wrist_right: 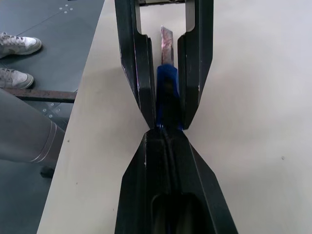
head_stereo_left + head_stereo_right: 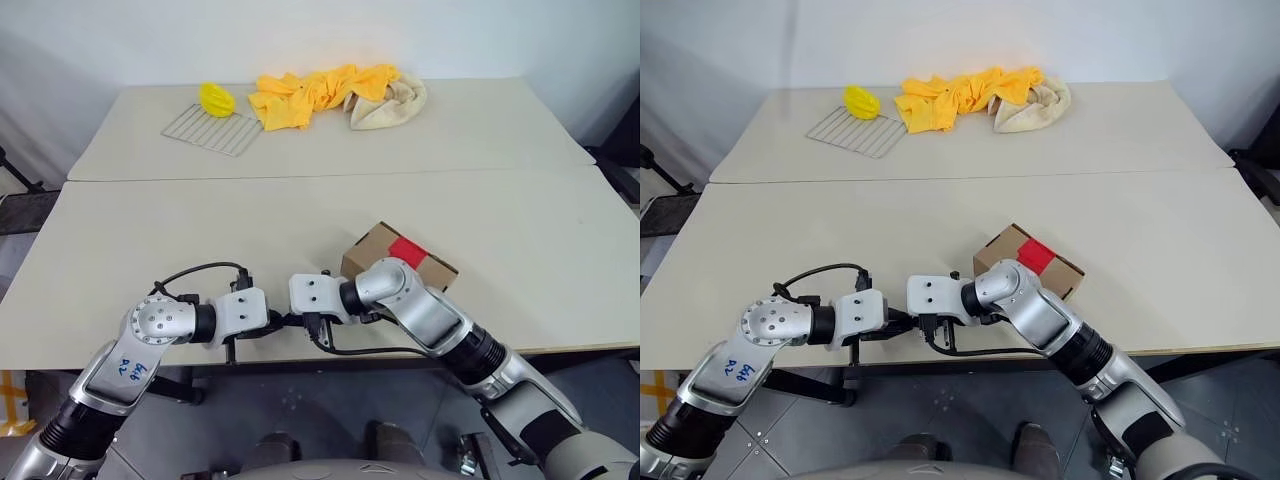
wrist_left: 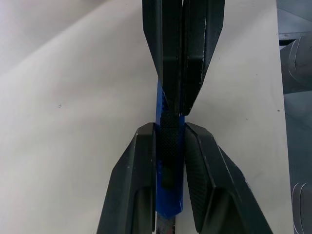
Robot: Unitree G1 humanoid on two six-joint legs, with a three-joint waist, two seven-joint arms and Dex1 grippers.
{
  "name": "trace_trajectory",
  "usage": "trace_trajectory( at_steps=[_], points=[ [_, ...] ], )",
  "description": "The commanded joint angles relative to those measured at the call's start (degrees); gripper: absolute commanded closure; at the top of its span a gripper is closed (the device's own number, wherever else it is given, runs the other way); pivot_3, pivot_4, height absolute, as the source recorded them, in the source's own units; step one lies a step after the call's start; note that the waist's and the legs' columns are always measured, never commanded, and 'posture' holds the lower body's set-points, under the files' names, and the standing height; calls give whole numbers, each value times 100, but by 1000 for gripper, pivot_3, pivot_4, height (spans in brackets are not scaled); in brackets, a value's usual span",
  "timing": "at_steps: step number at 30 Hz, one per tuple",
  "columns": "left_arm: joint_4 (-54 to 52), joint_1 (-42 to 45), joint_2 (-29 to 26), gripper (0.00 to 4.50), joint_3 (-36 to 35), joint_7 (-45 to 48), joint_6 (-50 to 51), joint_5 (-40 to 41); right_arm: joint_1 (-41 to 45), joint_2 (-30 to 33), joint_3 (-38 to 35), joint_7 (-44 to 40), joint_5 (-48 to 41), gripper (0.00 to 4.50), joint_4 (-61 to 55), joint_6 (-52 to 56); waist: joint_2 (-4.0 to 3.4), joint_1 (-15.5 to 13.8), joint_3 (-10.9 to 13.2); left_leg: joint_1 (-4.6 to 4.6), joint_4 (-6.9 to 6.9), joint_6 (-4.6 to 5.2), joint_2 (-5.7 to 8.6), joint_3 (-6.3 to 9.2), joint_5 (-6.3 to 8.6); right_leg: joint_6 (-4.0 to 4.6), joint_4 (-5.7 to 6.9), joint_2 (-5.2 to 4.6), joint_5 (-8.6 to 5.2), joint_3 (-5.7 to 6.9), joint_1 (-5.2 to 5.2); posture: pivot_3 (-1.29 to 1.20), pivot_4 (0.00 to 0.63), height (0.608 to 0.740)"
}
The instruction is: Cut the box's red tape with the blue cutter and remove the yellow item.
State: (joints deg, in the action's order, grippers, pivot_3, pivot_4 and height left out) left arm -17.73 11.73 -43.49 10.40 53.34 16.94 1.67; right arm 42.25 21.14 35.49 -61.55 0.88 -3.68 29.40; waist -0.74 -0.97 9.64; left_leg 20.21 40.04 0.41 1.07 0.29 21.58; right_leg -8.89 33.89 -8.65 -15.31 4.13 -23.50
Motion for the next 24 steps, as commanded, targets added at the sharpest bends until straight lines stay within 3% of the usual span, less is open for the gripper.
trace_trajectory(
  at_steps=[1, 5, 7, 11, 15, 20, 24],
  points=[
    [283, -279, 83, 3742, -22, -111, -317, -20, -83, 306, -656, -95, -454, 4458, -850, 742, 0, -19, 0, 3, 0, 0, 0, 2, 0, 0, -1, 0, 0, 0, -2, 0, 150, 740],
    [613, -384, 209, 3742, -551, -266, -1028, 228, -46, 712, -1390, -200, -1126, 4458, -1542, 1812, 0, -15, 2, 12, -1, -2, -1, 2, 2, 0, -6, -1, 0, 1, -12, 0, 150, 740],
    [830, -400, 248, 3742, -730, -296, -1382, 320, 0, 888, -1729, -192, -1430, 4118, -1729, 2238, 1, -10, 4, 13, -2, -4, -6, 2, 3, 0, -6, 1, 0, 4, -13, 0, 150, 740],
    [1302, -311, 275, 3742, -1027, -486, -2154, 303, 245, 1045, -2452, 73, -1896, 2959, -1756, 2965, 2, 15, 9, 15, -3, -6, -10, 1, 4, 1, -8, 4, 0, 6, -16, 0, 150, 740],
    [1815, -39, 661, 3742, -1657, -1068, -3765, 429, 874, 1036, -3169, 338, -2470, 1654, -1410, 4100, 7, 67, 17, 24, -7, -8, -9, -3, 6, 1, -9, 1, 0, 6, -29, 0, 150, 740],
    [2331, 473, 909, 3742, -1625, -1589, -4716, 33, 1404, 671, -3453, 936, -2674, 10, -820, 4498, 13, 106, 20, 26, -7, -14, -11, -2, 10, 3, -8, -1, 1, 30, -30, 0, 150, 740],
    [2703, 905, 1088, 3742, -1473, -1862, -5278, -232, 1844, 302, -3700, 1205, -2937, 10, -280, 4744, 14, 121, 21, 28, -6, -13, -9, -17, 11, 2, -7, -2, 1, 36, -35, 0, 150, 740]
  ],
)
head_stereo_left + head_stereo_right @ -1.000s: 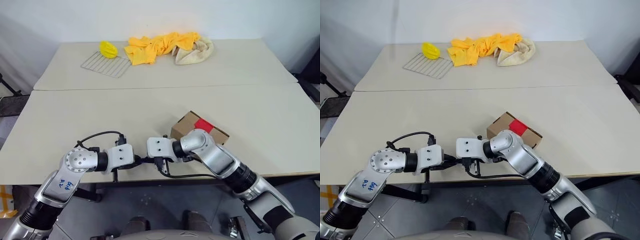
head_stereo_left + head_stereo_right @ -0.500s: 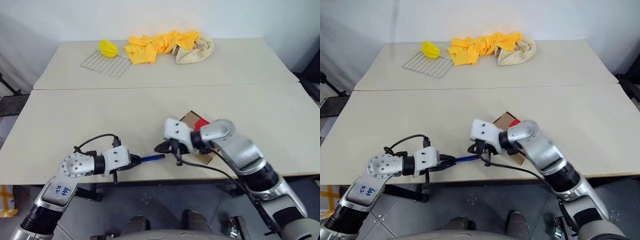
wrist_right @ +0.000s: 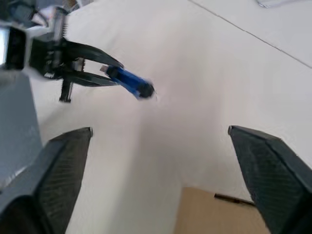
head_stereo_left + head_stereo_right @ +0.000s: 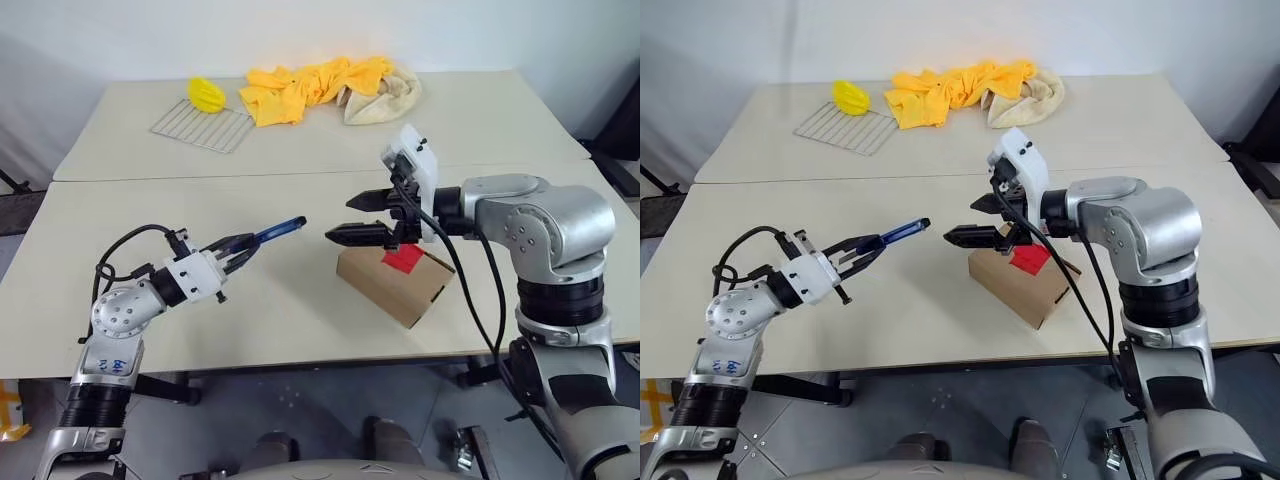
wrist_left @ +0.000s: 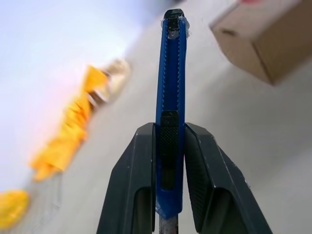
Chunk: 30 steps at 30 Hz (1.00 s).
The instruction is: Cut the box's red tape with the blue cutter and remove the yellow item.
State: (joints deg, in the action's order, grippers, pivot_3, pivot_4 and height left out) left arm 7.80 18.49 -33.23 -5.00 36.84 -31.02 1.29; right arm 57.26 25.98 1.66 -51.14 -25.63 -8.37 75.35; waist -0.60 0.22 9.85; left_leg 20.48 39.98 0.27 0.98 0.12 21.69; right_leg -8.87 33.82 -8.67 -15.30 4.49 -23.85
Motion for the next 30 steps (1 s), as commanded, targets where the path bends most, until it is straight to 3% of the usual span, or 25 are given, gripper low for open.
trace_trajectory(
  at_steps=[1, 8, 19, 22, 27, 30],
  points=[
    [214, 301, 77, 3742, 131, -222, -607, -257, 422, -245, -338, 195, -358, 10, 271, 195, 0, 4, 0, 0, 0, 0, 0, 0, 0, 0, 2, 0, 0, 1, -2, 0, 150, 740],
    [516, 670, 220, 3742, 384, -343, -891, -349, 838, -645, -503, 544, -651, 10, 941, 407, 0, 23, 0, 1, 1, 0, -4, -52, 0, 0, 4, 0, 0, 20, -3, 0, 150, 740],
    [574, 953, 387, 3742, 603, -404, -935, -317, 847, -741, 171, 450, -619, 10, 1515, -63, 0, 131, 0, 2, 1, 0, -6, -51, 0, -1, 5, -1, 0, 30, -3, 0, 150, 740],
    [549, 931, 385, 3742, 612, -410, -928, -313, 858, -698, 225, 427, -635, 619, 1551, -121, 0, 152, 0, 2, 1, 0, -7, -51, 0, -1, 4, -1, 0, 33, -3, 0, 150, 740],
    [537, 920, 384, 3742, 607, -405, -900, -289, 880, -604, 356, 388, -584, 2419, 1585, -223, 0, 153, 0, 2, 1, -1, -11, -51, 0, 0, 4, -2, 0, 43, -3, 0, 150, 740],
    [534, 914, 383, 3742, 603, -399, -886, -274, 877, -522, 461, 329, -556, 2610, 1594, -297, 0, 146, 0, 2, 2, -1, -11, -51, 0, 0, 4, -2, 0, 43, -2, 0, 150, 740]
  ],
)
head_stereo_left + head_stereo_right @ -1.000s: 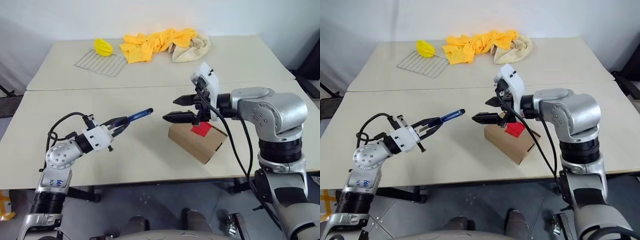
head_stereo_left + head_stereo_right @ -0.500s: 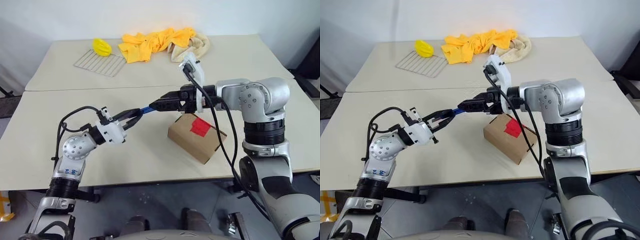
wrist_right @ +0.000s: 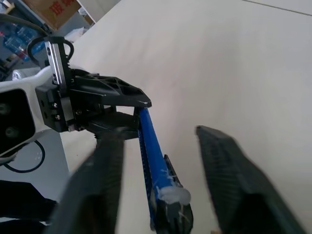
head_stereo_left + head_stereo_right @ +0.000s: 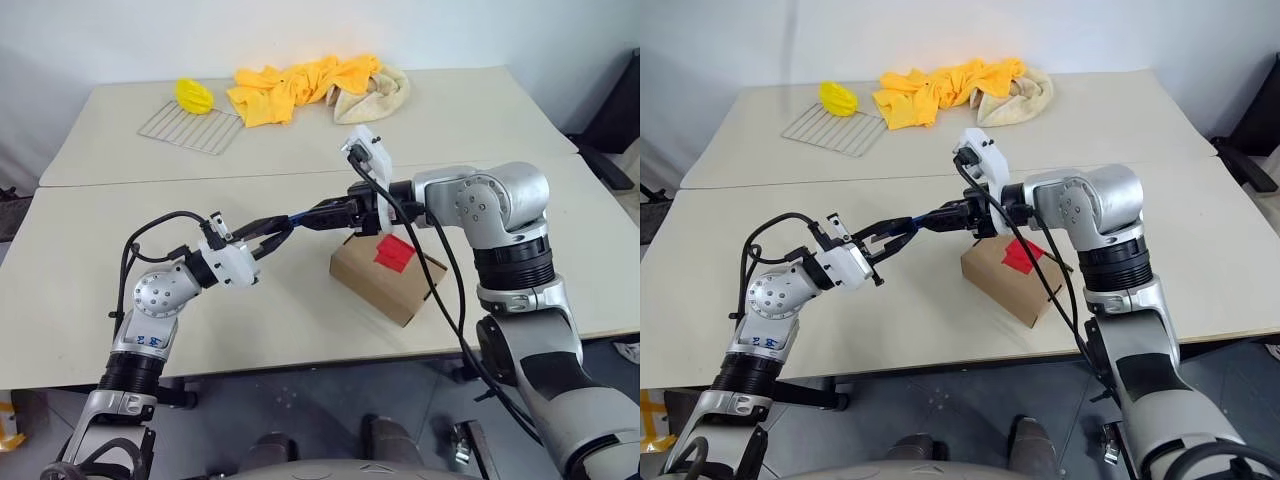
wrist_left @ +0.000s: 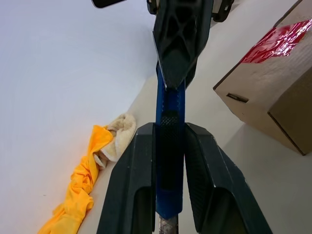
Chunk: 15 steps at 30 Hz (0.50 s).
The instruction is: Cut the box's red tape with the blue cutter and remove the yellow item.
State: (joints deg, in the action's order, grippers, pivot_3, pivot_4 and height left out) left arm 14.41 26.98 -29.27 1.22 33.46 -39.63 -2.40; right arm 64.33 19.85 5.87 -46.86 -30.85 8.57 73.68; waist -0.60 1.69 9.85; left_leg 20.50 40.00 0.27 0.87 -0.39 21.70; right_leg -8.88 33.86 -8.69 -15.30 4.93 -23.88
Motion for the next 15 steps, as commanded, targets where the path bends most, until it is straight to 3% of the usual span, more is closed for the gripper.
trace_trajectory(
  at_steps=[1, 2, 8, 15],
  points=[
    [-128, 66, -11, 3742, -19, -60, -19, 100, 170, 119, 77, -114, -23, 2610, -92, -152, 0, -2, 0, 0, 0, 0, 0, 0, 0, 0, 0, 0, 0, 0, 0, 0, 150, 740],
    [-124, 70, -7, 3742, -20, -62, -17, 102, 168, 141, 102, -132, -19, 2610, -87, -170, 0, -2, 0, 0, 0, 0, 0, 0, 0, 0, 0, -1, 0, 0, 0, 0, 150, 740],
    [-100, 89, -6, 3742, -20, -56, -5, 114, 186, 202, 137, -230, -59, 4363, -81, -237, 0, -1, 0, 0, 0, 0, -1, 0, 0, 0, 0, -1, 0, 5, 0, 0, 150, 740],
    [-134, 39, -9, 3742, -39, -58, 194, 143, 184, 219, 98, -281, -94, 4342, -161, -362, 0, -2, 0, 0, 1, -1, -1, 0, 1, 0, 0, -2, 0, 6, 0, 0, 150, 740]
  ],
)
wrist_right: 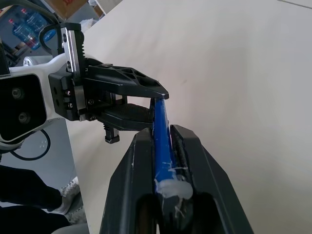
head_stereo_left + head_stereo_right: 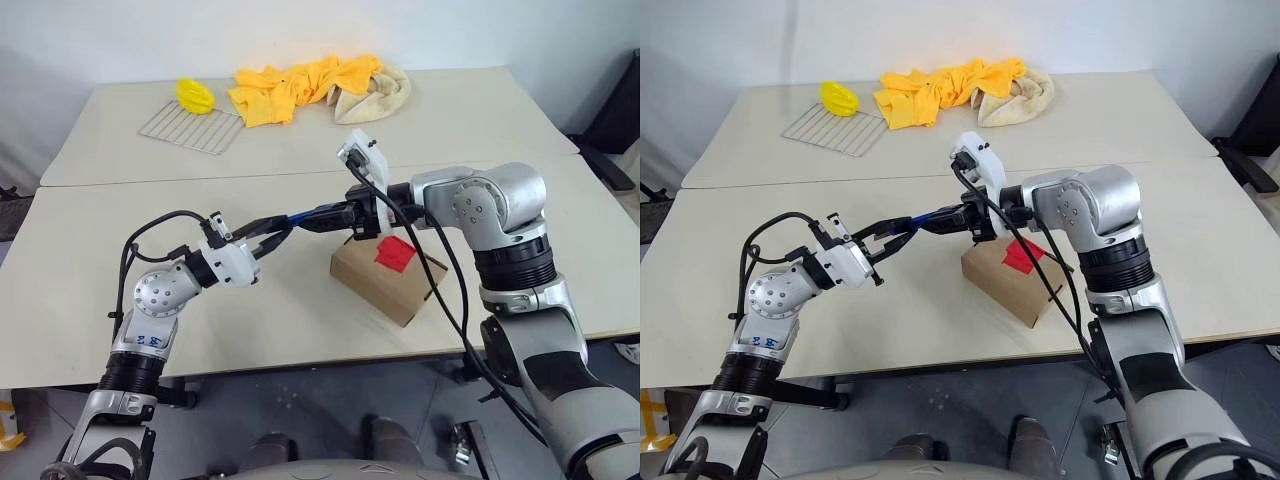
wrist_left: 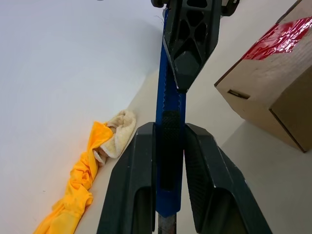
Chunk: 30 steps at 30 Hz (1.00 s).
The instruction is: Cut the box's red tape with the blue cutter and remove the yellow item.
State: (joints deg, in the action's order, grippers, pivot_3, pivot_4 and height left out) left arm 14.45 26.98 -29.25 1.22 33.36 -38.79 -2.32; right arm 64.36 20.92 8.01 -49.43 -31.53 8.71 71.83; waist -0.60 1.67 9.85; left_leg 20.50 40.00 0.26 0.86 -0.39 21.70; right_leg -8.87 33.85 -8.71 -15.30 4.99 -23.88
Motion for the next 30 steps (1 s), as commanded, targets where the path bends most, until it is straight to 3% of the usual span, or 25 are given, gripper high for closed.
trace_trajectory(
  at_steps=[1, 2, 5, 15, 21, 25, 30],
  points=[
    [-167, 14, -3, 3742, -48, -54, 241, 153, 171, 112, -132, -15, -33, 4342, -203, -204, 0, 0, 0, 0, 0, 0, 0, 0, 0, 0, 0, 0, 0, 0, 0, 0, 150, 740],
    [-238, -28, -26, 3742, -32, 26, 689, 211, 155, 128, -135, -11, -35, 4342, -248, -237, 0, -1, 0, 0, 0, 0, 0, 0, 0, 0, 0, 0, 0, 0, 0, 0, 150, 740],
    [-419, -94, -54, 3109, -76, 216, 1499, 550, 111, 179, -160, -3, -66, 4342, -368, -272, 0, -1, 0, 0, 1, 0, 0, 0, 0, 0, 1, -1, 0, 0, 0, 0, 150, 740],
    [-1169, -318, -517, 8, -724, 878, 3738, 1920, -72, 603, -594, 281, -121, 4342, -773, -191, 1, -8, 0, 0, 0, -3, -3, 2, 2, 0, -1, 0, 0, 2, 0, 0, 150, 740],
    [-1618, -202, -781, 0, -896, 1187, 5084, 2622, -432, 1241, -1151, 461, -269, 4342, -1217, 43, 8, -26, 5, 5, 2, -1, 0, 7, 3, 0, -2, -3, 0, 3, 1, 0, 150, 740],
    [-1858, 19, -626, 0, -745, 1259, 5999, 3098, -785, 1854, -1583, 534, -390, 4342, -1591, 264, 15, -40, 10, 5, 1, -1, -1, 4, 3, 0, -3, -2, 0, 4, 1, 0, 150, 740],
    [-2001, 551, -534, 1249, 3, 1469, 6906, 2981, -1156, 2385, -1995, 706, -510, 4342, -1963, 505, 20, -67, 13, 5, 3, -1, -1, -4, 4, 0, -5, -1, 0, 0, 2, 0, 150, 740]
  ],
)
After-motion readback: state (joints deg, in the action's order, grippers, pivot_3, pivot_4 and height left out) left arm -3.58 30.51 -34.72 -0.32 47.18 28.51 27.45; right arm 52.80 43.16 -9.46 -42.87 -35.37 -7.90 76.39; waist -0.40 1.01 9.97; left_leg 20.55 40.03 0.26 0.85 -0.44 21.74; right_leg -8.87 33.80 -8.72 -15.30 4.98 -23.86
